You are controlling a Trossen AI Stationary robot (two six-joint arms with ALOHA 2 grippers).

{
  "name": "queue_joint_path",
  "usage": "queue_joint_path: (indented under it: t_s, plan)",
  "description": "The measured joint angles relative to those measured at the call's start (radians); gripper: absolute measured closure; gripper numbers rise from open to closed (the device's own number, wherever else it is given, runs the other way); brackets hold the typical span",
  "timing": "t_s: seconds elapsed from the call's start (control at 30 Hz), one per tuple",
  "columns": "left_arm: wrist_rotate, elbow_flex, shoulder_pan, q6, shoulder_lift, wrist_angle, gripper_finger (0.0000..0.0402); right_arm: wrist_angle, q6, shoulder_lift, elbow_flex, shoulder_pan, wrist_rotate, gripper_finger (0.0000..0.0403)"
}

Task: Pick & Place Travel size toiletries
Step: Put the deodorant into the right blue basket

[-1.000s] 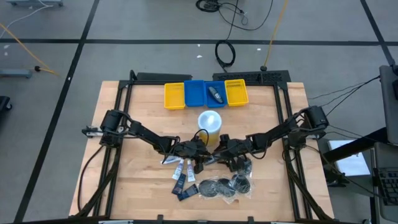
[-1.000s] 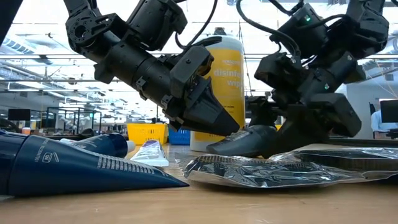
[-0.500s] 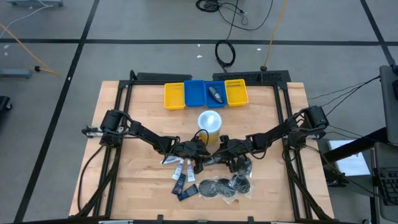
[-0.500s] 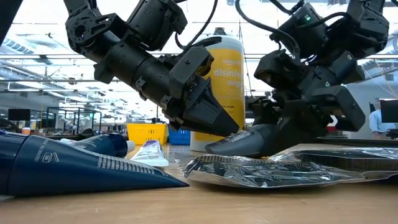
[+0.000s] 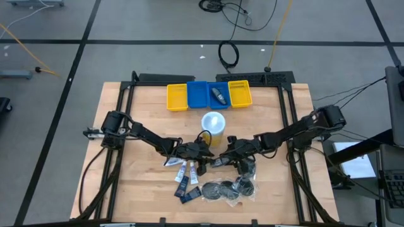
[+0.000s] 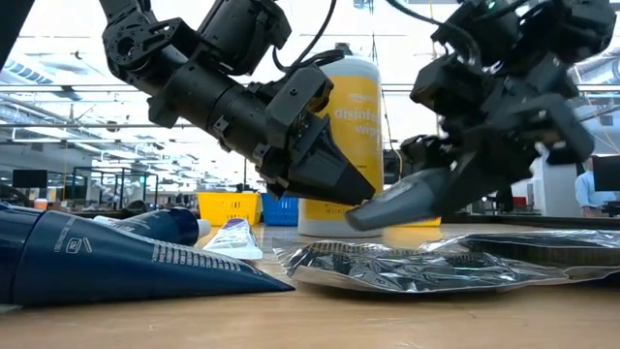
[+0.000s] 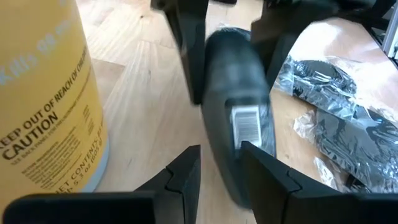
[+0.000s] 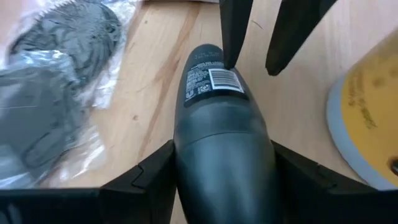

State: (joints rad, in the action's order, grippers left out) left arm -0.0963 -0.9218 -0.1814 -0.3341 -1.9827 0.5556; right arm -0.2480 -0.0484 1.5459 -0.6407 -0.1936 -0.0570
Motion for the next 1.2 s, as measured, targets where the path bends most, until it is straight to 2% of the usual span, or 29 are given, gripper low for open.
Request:
queue_joint_path:
  t_s: [0.47,0.63,0.8,0.9,1.2]
  plan:
    - [0.001,0.001,0.0,0.01,0.0,-0.007,0.0289,0.391,0.138,-0.319,0.0,-0.005,0.013,0.0205]
    - [0.001,0.001,0.0,0.01,0.0,-0.005,0.0289,0.541,0.197,-0.417,0.0,-0.005,0.11,0.0205]
    - [0.002,0.001,0.0,0.007,0.0,0.001,0.0289,0.65,0.252,-0.483,0.0,-0.005,0.255,0.0205]
    - [0.002,0.001,0.0,0.007,0.0,0.001,0.0289,0.649,0.275,-0.506,0.0,0.005,0.343,0.0205]
    - [0.001,0.001,0.0,0.004,0.0,0.003,0.0289,0.607,0.257,-0.514,0.0,0.083,0.492,0.0205]
